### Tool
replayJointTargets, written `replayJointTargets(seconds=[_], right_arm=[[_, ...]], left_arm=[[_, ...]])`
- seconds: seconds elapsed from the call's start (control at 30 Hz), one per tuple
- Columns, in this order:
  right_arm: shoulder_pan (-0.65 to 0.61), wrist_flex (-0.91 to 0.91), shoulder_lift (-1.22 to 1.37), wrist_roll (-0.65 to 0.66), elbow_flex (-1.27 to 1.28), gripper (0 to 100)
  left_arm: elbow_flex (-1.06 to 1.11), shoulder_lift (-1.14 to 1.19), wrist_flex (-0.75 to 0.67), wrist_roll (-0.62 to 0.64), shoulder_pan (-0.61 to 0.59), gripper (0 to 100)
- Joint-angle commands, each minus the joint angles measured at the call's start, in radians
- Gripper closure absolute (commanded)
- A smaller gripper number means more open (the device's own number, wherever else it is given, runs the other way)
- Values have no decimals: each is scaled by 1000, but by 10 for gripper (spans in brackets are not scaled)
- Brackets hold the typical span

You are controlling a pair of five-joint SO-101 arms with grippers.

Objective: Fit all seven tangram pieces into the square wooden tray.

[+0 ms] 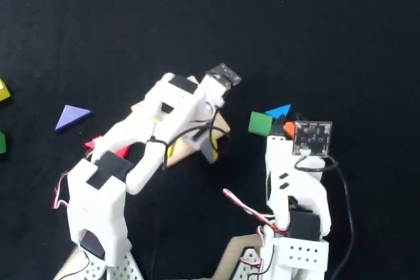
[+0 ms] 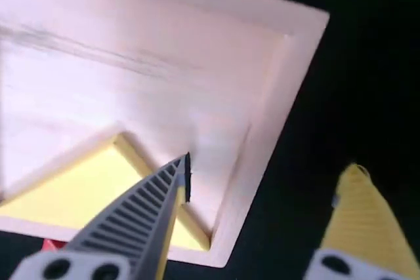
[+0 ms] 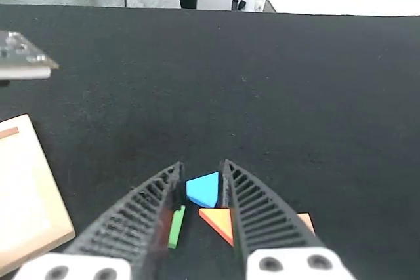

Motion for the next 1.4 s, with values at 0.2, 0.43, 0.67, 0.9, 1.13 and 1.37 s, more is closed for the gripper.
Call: replayJointTargets(seconds=[0.2, 0.43, 0.67, 0.9, 1.13, 1.37], right_arm=[[-14, -29, -90, 8, -5, 903], [-14, -29, -90, 8, -4, 903], [-14, -29, -90, 9, -4, 903], [-14, -29, -90, 9, -4, 903], [-14, -34, -90, 9, -4, 903], [-14, -34, -90, 9, -4, 903]], left_arm=[[-1, -40, -8, -32, 82, 820], [-18, 60, 5, -34, 87, 858], [-81, 94, 143, -201, 88, 895], [-77, 91, 353, -568, 88, 895], [-90, 89, 434, -746, 88, 895], [-143, 89, 442, -744, 76, 891]])
